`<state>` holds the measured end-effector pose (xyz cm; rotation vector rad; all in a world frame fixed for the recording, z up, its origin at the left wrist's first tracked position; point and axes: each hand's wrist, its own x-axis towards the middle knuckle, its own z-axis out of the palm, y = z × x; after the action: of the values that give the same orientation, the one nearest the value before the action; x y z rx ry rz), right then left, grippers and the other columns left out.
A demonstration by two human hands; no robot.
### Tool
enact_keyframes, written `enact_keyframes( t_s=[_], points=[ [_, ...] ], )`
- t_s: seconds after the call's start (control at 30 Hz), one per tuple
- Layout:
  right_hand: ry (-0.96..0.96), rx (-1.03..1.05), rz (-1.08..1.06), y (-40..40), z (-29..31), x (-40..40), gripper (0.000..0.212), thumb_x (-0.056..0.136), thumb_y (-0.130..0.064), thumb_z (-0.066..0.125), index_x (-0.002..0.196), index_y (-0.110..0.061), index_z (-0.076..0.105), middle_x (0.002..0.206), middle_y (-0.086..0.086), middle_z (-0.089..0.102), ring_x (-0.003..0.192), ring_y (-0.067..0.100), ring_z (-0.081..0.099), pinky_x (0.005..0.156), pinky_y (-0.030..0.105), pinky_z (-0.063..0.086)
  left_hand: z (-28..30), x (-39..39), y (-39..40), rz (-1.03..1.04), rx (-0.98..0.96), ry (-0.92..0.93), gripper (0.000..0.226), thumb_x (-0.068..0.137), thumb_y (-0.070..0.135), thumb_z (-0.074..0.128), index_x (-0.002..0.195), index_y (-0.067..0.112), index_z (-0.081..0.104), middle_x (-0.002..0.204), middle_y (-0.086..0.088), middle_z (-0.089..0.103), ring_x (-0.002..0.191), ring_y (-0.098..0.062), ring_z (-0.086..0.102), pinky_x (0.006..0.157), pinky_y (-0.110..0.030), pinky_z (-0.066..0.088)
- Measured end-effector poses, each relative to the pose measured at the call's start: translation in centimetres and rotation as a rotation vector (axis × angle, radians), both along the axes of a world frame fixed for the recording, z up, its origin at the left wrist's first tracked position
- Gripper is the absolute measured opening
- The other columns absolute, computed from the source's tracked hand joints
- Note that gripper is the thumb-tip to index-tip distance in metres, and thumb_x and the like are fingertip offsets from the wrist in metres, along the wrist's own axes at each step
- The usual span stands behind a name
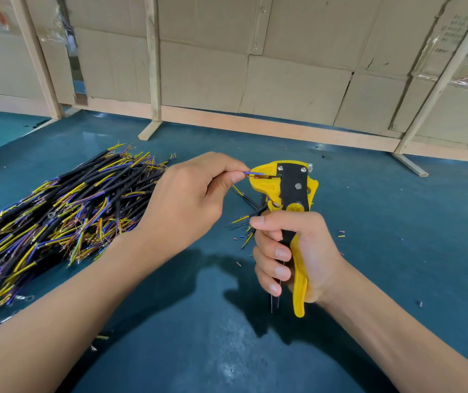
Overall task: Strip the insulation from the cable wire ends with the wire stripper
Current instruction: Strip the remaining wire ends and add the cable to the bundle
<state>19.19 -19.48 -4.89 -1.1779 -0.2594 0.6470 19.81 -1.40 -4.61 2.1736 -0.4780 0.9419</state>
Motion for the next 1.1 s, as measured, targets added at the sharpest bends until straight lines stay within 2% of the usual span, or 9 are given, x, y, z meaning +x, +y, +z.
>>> enact_keyframes(
  t_s=[0.17, 0.33, 0.4, 0.47, 0.57, 0.67, 0.77, 0.9, 1.1],
  points=[
    [0.002, -0.009, -0.092, 1.2, 0.1, -0.7, 0.035, 0.079, -0.014, 0.061, 0.053, -0.018, 0.039, 0.046, 0.001, 0.026, 0.031, 0.019, 0.028, 0.038, 0.024, 0.038, 0.2, 0.1, 0.0, 0.111, -0.008, -0.028, 0.013, 0.099, 0.019, 0.061, 0.102, 0.019, 0.074, 0.081, 0.013, 0.064, 0.065, -0.009, 0.051, 0.064, -0.036, 0.046],
    [-0.026, 0.002, -0.327, 2.3, -0.6, -1.2, 0.039, 0.086, -0.008, 0.060, 0.053, -0.014, 0.040, 0.048, 0.007, 0.026, 0.032, 0.021, 0.028, 0.038, 0.028, 0.039, 0.2, 0.4, -1.9, 0.205, -0.048, 0.042, 0.013, 0.097, 0.021, 0.061, 0.099, 0.022, 0.073, 0.078, 0.010, 0.065, 0.068, -0.016, 0.054, 0.065, -0.037, 0.048],
    [-0.066, 0.050, -0.425, 2.2, -0.7, -1.5, 0.040, 0.087, -0.005, 0.059, 0.053, -0.013, 0.040, 0.048, 0.007, 0.027, 0.033, 0.021, 0.029, 0.040, 0.030, 0.040, 0.5, 1.3, 0.1, 0.328, -0.103, 0.126, 0.016, 0.097, 0.017, 0.060, 0.101, 0.023, 0.074, 0.087, 0.005, 0.072, 0.080, -0.024, 0.063, 0.072, -0.036, 0.049],
    [-0.121, 0.104, -0.483, 1.5, -0.4, -1.6, 0.041, 0.087, -0.004, 0.061, 0.054, -0.014, 0.039, 0.048, 0.008, 0.028, 0.034, 0.022, 0.031, 0.041, 0.034, 0.043, 0.7, 1.7, 3.5, 0.454, -0.190, 0.157, 0.016, 0.097, 0.018, 0.059, 0.100, 0.026, 0.073, 0.084, 0.005, 0.073, 0.080, -0.022, 0.063, 0.070, -0.031, 0.042],
    [-0.126, 0.237, -0.364, 1.0, 0.6, -1.0, 0.036, 0.084, -0.011, 0.065, 0.057, -0.013, 0.041, 0.050, 0.007, 0.031, 0.039, 0.024, 0.036, 0.046, 0.040, 0.047, 1.1, 1.2, 4.8, 0.365, -0.200, 0.071, 0.013, 0.098, 0.024, 0.059, 0.098, 0.028, 0.072, 0.067, 0.011, 0.063, 0.065, -0.012, 0.053, 0.063, -0.027, 0.037],
    [-0.102, 0.234, -0.194, 1.3, 0.3, -1.0, 0.032, 0.085, -0.012, 0.064, 0.059, -0.010, 0.045, 0.053, 0.009, 0.036, 0.046, 0.026, 0.042, 0.055, 0.045, 0.053, 0.9, 0.3, 2.4, 0.198, -0.007, -0.057, 0.014, 0.100, 0.019, 0.060, 0.105, 0.018, 0.073, 0.077, 0.018, 0.059, 0.071, -0.006, 0.052, 0.066, -0.017, 0.040],
    [-0.103, 0.140, -0.054, 1.2, -0.6, -1.3, 0.032, 0.088, -0.009, 0.065, 0.062, -0.006, 0.047, 0.056, 0.012, 0.041, 0.050, 0.028, 0.045, 0.061, 0.049, 0.055, 0.2, -0.1, 1.9, 0.143, 0.094, -0.177, 0.016, 0.101, 0.014, 0.060, 0.108, 0.012, 0.074, 0.090, 0.017, 0.057, 0.074, -0.005, 0.050, 0.067, -0.028, 0.046],
    [-0.070, 0.186, 0.043, 1.4, -1.0, -1.5, 0.031, 0.091, -0.011, 0.061, 0.063, -0.004, 0.051, 0.057, 0.013, 0.044, 0.051, 0.029, 0.048, 0.065, 0.052, 0.056, 0.2, -0.3, 1.6, 0.103, 0.153, -0.250, 0.016, 0.101, 0.012, 0.060, 0.109, 0.012, 0.074, 0.088, 0.010, 0.061, 0.068, -0.020, 0.057, 0.060, -0.042, 0.049],
    [-0.092, 0.208, 0.073, 1.1, -0.7, -1.6, 0.030, 0.093, -0.011, 0.059, 0.065, -0.004, 0.051, 0.057, 0.013, 0.045, 0.052, 0.029, 0.049, 0.068, 0.053, 0.056, 0.6, -0.5, 1.4, 0.127, 0.163, -0.321, 0.017, 0.102, 0.012, 0.059, 0.109, 0.012, 0.075, 0.084, 0.002, 0.065, 0.066, -0.021, 0.056, 0.054, -0.042, 0.047]
  ],
)
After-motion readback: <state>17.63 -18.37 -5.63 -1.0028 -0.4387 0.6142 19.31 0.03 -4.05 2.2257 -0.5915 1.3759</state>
